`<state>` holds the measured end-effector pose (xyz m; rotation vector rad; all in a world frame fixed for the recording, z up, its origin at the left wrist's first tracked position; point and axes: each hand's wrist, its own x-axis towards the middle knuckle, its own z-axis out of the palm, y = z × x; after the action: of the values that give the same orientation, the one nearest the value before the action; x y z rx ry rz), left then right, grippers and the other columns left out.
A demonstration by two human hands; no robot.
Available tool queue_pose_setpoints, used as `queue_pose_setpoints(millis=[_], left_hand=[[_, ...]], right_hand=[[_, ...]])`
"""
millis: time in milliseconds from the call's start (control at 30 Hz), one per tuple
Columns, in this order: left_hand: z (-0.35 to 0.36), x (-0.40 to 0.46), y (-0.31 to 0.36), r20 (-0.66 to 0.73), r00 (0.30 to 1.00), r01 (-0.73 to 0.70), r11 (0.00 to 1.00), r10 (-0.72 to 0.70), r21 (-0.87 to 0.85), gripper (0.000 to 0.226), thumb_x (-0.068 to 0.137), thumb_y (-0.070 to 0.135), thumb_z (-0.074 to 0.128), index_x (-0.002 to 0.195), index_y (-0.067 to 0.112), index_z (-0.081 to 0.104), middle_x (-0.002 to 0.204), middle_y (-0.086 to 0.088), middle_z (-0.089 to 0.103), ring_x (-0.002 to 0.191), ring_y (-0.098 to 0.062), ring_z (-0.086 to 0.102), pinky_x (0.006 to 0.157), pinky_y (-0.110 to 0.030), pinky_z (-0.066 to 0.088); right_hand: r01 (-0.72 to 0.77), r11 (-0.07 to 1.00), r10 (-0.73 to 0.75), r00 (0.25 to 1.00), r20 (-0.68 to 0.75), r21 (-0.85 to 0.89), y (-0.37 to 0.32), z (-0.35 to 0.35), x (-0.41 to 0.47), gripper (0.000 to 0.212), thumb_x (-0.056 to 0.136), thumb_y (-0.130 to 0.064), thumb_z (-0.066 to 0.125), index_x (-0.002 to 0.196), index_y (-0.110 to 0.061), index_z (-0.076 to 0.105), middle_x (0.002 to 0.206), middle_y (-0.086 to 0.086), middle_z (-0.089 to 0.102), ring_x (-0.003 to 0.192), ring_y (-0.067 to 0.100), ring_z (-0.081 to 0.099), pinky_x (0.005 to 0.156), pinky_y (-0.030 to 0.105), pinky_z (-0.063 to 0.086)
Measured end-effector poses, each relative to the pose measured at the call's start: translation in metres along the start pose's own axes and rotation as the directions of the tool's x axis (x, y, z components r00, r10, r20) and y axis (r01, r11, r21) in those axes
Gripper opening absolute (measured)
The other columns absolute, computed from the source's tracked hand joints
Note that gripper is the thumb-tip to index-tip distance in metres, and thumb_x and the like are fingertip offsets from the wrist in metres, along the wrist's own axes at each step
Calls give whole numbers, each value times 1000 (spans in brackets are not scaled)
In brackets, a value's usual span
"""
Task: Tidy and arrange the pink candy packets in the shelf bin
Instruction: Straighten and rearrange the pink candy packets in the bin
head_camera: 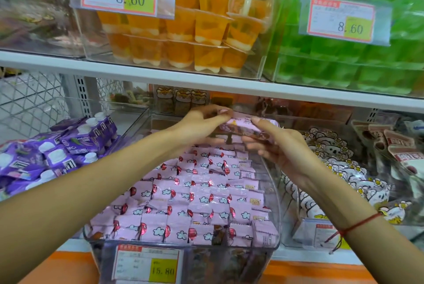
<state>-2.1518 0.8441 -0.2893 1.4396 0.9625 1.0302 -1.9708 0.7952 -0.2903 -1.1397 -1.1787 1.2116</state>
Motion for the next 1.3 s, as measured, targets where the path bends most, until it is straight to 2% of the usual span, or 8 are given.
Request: queue_pose_setpoints(millis=[133,233,367,500,767,833,1100,1300], left_hand=[[-1,5,-1,8,996,84,988,-83,-133,25,88,30,63,108,15,65,103,-11,71,86,-14,72,65,-17,56],[1,10,-6,1,988,154,965,-157,-214,25,86,30,64,101,9,64,100,-13,72,78,-14,72,64,-20,58],[-8,28,-11,-55,994,106,977,-97,184,39,95,44,46,110,12,65,105,-12,71,88,-20,70,79,-29,57],[-26,52,-21,0,994,-69,619,111,782,24,97,30,49,116,23,62,119,3,62,95,-11,54,84,-26,42],[-17,78,-34,203,978,-207,135,42,969,35,92,30,59,126,25,59,123,-2,59,101,-20,56,83,-26,46],[-15,80,-38,205,977,-210,87,65,974,29,93,27,58,121,23,62,121,-3,61,104,-22,58,86,-31,49],[-39,67,-29,93,975,-154,315,202,936,21,93,19,56,112,21,65,115,1,63,101,-17,57,87,-28,46],[-24,67,-36,157,982,-176,197,104,965,29,94,17,54,119,27,64,120,-1,61,105,-22,57,83,-29,47]], right_hand=[[-9,992,-2,997,82,129,2,-7,3,39,92,-53,43,105,-21,62,92,7,75,84,20,72,57,17,53],[91,974,-106,993,60,209,2,-6,5,28,90,-44,53,105,-20,58,80,-4,75,90,18,71,67,18,54],[181,983,-177,978,-108,25,7,-1,12,36,83,-18,68,115,-5,59,96,4,74,89,16,71,73,17,55],[199,979,-206,943,-262,-52,12,-6,26,18,85,-7,66,103,-5,65,106,11,71,98,22,68,88,27,55],[274,913,-362,887,-289,-303,20,-10,47,18,81,-9,72,92,-5,59,94,7,64,99,23,63,95,47,49],[291,859,-413,881,-232,-422,22,-7,54,30,81,-10,73,103,-3,53,94,4,62,95,19,61,94,41,49],[349,463,-373,910,178,-815,20,6,80,32,78,-12,75,105,-12,57,104,5,65,85,23,64,74,36,55],[241,80,-117,966,230,-967,19,24,101,18,89,-31,61,105,-27,65,117,5,55,112,29,52,92,36,45]])
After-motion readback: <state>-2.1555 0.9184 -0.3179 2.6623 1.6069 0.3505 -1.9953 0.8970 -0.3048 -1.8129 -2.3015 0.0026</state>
